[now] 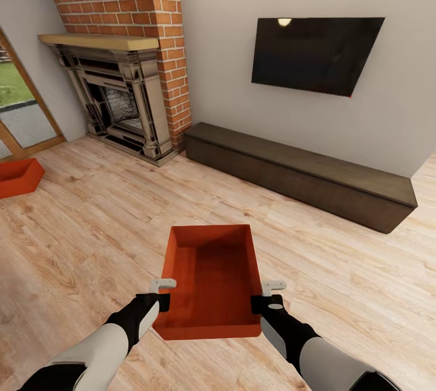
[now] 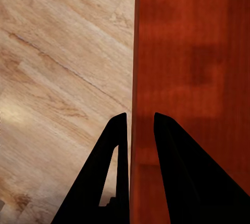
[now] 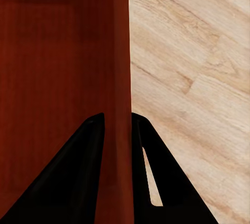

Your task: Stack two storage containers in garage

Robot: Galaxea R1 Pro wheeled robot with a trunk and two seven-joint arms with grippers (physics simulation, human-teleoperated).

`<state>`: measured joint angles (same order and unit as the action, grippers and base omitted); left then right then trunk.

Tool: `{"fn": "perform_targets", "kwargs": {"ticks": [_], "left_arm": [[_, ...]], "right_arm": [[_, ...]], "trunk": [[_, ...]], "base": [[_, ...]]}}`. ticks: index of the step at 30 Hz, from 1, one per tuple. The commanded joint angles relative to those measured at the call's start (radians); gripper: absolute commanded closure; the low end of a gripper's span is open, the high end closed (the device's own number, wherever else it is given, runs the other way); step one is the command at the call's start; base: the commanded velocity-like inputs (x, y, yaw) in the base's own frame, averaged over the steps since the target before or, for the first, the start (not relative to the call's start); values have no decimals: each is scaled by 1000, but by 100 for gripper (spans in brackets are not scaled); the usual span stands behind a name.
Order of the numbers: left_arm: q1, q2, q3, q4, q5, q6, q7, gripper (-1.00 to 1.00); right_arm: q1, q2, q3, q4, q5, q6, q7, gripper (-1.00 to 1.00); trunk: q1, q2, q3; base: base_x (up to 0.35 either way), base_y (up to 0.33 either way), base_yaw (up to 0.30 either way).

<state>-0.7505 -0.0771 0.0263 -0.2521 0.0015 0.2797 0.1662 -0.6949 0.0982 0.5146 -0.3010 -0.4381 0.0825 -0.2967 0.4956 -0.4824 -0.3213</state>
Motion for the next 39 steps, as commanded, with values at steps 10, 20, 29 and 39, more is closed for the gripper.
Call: {"fn": "perform_targets", "kwargs": {"ticks": [10, 20, 29, 39], "left_arm": [[0, 15, 6, 1, -3, 7, 6, 100], [0, 15, 6, 1, -3, 7, 6, 100], [0, 15, 6, 1, -3, 7, 6, 100], [0, 16, 6, 1, -3, 7, 6, 100]], "right_arm": [[-2, 1, -3, -29, 2, -9, 10, 100], [-2, -1, -3, -28, 2, -7, 10, 100], [-2, -2, -2, -23, 2, -7, 11, 100], [-2, -2, -4, -25, 4, -9, 12, 100]], "trunk": [[0, -2, -2], [0, -2, -2], [0, -2, -2], [0, -2, -2]], "base": [[0, 0, 0], [0, 0, 0], [0, 0, 0], [0, 0, 0]]}}
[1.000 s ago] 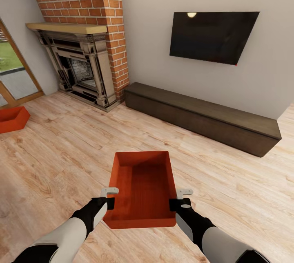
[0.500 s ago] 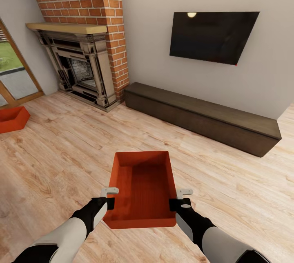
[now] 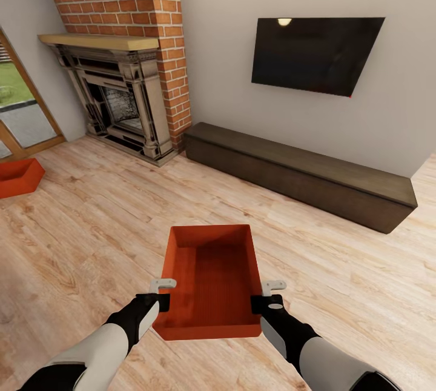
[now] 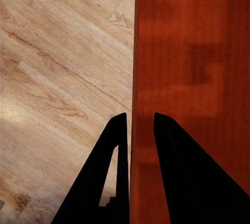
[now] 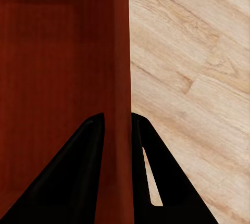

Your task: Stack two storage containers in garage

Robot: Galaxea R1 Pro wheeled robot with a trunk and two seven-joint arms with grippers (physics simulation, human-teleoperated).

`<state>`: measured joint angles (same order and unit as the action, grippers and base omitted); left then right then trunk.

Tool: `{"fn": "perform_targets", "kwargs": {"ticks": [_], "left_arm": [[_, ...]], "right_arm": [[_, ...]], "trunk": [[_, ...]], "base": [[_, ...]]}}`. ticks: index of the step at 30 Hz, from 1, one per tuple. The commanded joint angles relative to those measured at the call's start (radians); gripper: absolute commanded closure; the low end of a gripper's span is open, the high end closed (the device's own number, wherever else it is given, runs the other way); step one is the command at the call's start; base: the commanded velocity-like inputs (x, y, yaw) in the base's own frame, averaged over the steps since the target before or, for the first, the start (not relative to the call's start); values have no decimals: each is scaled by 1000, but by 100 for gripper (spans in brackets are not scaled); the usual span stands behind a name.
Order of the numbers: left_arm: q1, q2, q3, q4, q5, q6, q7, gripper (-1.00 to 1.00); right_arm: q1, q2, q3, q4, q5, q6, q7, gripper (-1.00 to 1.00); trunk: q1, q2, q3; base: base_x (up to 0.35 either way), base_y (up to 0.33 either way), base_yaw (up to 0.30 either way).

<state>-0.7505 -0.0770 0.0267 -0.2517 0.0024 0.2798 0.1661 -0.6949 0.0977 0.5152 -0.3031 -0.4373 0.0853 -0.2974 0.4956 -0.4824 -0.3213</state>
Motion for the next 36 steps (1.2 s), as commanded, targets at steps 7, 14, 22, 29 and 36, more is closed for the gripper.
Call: {"fn": "perform_targets", "kwargs": {"ticks": [7, 14, 22, 29, 36], "left_arm": [[0, 15, 6, 0, -4, 7, 6, 100], [0, 15, 6, 0, -4, 7, 6, 100], [0, 15, 6, 0, -4, 7, 6, 100], [0, 14, 6, 0, -4, 7, 6, 100], [0, 15, 6, 0, -4, 7, 6, 100]], "right_arm": [[-2, 0, -4, -30, 3, -14, 12, 100], [-2, -1, -4, -33, 3, -14, 11, 100], [-2, -1, -4, -33, 3, -16, 11, 100], [-2, -1, -4, -33, 3, -17, 7, 100], [-2, 1, -5, -33, 3, -18, 4, 100]], "trunk": [[0, -2, -2], [0, -2, -2], [0, -2, -2], [0, -2, -2], [0, -2, 6]], "base": [[0, 0, 0], [0, 0, 0], [0, 0, 0], [0, 0, 0], [0, 0, 0]]}}
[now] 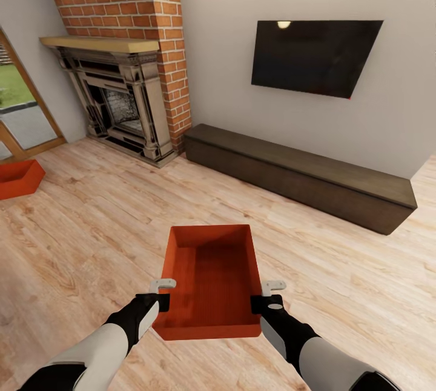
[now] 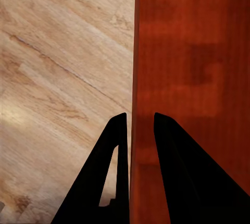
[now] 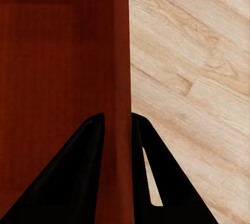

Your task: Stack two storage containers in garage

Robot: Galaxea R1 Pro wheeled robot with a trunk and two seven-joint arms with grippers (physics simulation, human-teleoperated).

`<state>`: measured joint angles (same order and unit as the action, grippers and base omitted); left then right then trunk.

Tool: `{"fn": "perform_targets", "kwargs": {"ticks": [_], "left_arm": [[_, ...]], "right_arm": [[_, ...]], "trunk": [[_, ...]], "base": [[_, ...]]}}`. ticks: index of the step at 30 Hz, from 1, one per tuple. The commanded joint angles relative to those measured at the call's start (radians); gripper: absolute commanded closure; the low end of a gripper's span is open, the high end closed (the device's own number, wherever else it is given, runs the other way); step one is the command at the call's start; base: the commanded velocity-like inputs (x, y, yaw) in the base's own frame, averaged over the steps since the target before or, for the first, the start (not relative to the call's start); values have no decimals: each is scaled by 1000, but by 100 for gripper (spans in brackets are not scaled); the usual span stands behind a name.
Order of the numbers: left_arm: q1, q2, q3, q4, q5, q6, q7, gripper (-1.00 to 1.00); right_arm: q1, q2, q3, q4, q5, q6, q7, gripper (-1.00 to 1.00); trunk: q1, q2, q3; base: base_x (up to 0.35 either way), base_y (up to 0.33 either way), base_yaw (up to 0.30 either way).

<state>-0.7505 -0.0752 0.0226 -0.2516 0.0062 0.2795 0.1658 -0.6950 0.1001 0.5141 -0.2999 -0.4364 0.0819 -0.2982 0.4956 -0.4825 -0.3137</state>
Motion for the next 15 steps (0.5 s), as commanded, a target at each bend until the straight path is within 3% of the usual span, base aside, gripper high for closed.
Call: {"fn": "perform_targets", "kwargs": {"ticks": [1, 15], "left_arm": [[0, 13, 10, 0, -8, 7, 6, 100], [0, 12, 10, 0, -8, 7, 6, 100]], "right_arm": [[-1, -1, -4, -36, 2, -15, 5, 100], [-1, 0, -3, -36, 2, -14, 5, 100]], "trunk": [[0, -2, 0], [0, -2, 22]], "base": [[0, 0, 0], [0, 0, 0]]}}
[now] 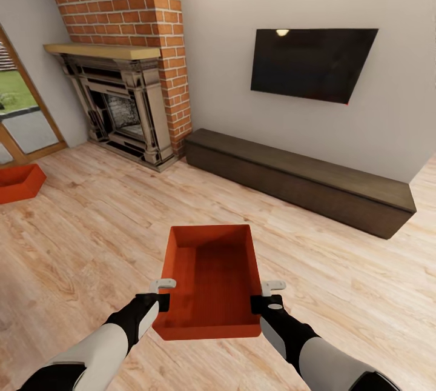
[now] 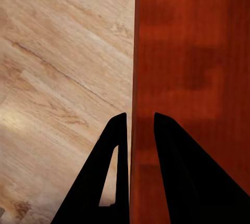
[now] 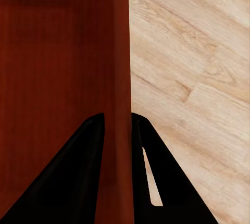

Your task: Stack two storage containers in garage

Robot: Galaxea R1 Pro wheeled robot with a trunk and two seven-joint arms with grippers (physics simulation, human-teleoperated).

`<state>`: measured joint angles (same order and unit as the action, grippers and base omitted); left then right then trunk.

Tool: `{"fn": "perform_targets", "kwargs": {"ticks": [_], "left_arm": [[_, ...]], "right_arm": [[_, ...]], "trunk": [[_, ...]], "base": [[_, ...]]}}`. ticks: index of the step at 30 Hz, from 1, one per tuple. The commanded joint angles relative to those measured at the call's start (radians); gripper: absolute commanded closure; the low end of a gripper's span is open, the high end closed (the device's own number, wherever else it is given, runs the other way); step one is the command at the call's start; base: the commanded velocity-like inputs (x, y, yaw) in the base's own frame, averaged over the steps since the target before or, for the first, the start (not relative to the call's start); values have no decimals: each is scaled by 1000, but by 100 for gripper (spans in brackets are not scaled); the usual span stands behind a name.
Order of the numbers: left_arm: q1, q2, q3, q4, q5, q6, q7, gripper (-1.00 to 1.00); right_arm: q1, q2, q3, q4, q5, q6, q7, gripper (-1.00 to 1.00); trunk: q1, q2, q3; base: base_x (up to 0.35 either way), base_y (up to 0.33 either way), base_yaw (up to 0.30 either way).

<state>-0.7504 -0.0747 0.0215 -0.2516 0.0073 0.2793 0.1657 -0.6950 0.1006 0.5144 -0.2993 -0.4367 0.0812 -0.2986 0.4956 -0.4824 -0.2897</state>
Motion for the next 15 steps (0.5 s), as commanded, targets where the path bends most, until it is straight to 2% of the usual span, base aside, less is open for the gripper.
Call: {"fn": "perform_targets", "kwargs": {"ticks": [1, 15], "left_arm": [[0, 12, 11, 0, -9, 8, 6, 100], [0, 12, 11, 0, -9, 8, 6, 100]], "right_arm": [[-1, -1, -4, -37, 2, -14, 6, 100], [-1, -2, -4, -37, 2, -12, 6, 100]], "trunk": [[0, -2, 0], [0, -2, 22]], "base": [[0, 0, 0], [0, 0, 0]]}}
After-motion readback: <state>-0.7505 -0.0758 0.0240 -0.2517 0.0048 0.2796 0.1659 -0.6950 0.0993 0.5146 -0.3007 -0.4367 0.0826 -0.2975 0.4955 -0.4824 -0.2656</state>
